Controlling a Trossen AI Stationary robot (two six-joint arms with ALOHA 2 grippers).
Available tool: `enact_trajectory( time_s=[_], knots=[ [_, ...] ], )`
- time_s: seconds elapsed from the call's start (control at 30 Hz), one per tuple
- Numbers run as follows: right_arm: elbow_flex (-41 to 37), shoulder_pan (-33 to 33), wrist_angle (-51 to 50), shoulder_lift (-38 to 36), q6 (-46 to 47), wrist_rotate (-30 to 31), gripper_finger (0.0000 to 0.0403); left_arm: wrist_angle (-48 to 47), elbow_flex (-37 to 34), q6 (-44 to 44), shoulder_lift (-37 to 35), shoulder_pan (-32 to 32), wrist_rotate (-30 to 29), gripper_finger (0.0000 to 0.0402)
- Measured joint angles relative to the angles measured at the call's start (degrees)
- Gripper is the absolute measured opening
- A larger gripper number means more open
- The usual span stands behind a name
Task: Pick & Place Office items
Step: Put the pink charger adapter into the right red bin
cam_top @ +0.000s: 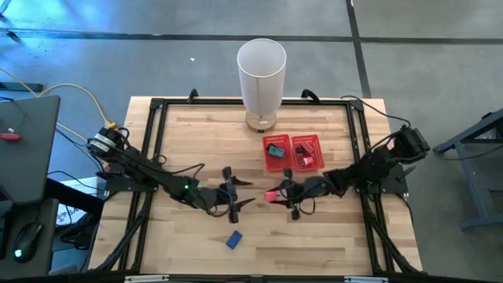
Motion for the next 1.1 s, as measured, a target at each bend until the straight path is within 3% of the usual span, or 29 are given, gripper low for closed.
enact_trajectory(
  time_s=[0.23,0.77,1.1],
  knots=[
    [4.0,-2.4,-0.5,0.0,-3.2,-0.8,0.0142,0.7,0.0,0.5,3.1,0.2,0.1,0.0227],
    [8.5,-4.2,-4.1,-0.1,-6.6,-3.9,0.0142,3.0,0.0,1.7,3.2,1.4,0.4,0.0227],
    [8.5,-4.2,-4.2,-0.1,-6.6,-3.9,0.0142,3.6,0.0,-0.5,3.2,4.7,8.0,0.0227]
  ],
)
